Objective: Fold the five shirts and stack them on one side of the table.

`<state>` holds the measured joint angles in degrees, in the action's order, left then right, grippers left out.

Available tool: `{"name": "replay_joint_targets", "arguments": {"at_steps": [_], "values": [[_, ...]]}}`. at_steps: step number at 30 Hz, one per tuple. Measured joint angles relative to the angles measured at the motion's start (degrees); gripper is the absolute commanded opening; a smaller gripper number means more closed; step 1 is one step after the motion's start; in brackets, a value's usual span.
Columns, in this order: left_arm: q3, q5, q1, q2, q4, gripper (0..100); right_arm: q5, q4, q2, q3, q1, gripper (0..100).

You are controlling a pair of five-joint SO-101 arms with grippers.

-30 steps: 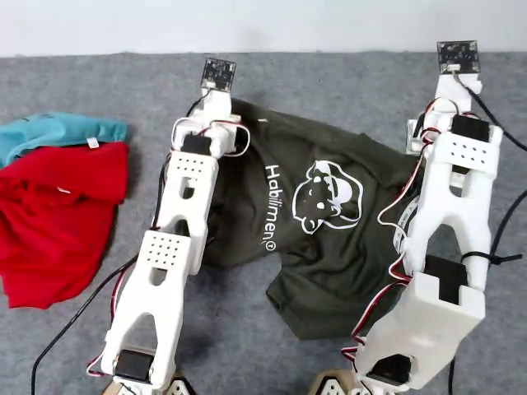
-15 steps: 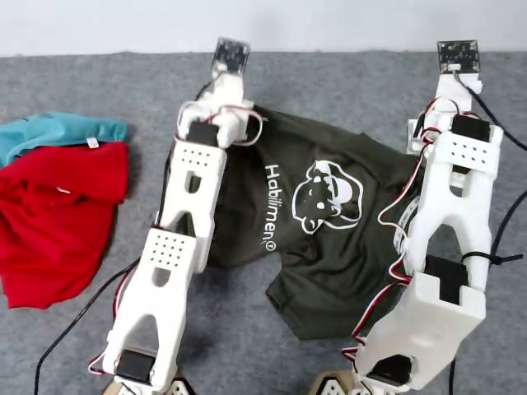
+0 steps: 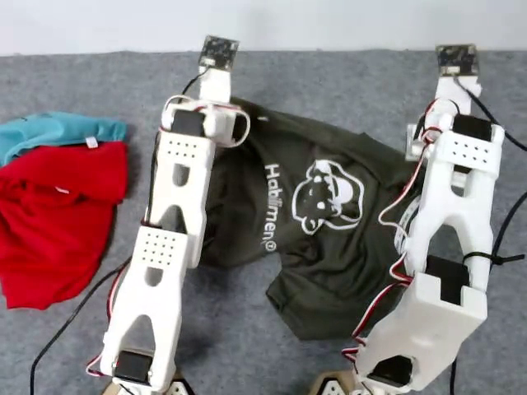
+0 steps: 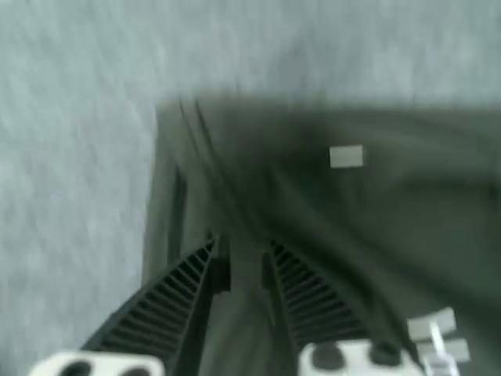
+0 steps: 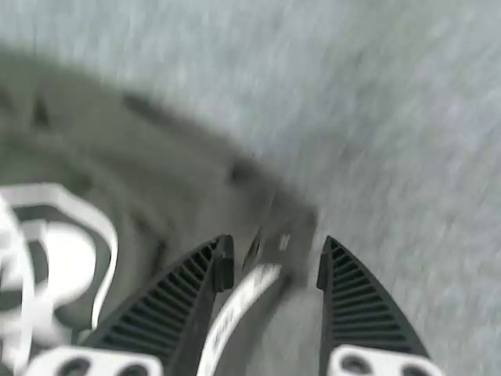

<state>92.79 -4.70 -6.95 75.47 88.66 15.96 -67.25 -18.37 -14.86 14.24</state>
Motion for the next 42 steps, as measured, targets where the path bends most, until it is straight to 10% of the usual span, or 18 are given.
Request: {"name": "replay_joint_targets", "arguments": {"at_steps": [9,26,42], "values": [[-7.2,0.9,0.6,-18.8,10.7,10,5.0,-24.3,9.5,0.0,-2.5,18.7],[-88.2,16.1,-1.5,-55.7,10.5,10,9.4,-29.1,31.4,31.9,-5.1,18.8],[-90.6,16.9,-6.6,-50.2,10.5,10,9.4,-28.1,37.1,38.9,-5.0,18.8]]}}
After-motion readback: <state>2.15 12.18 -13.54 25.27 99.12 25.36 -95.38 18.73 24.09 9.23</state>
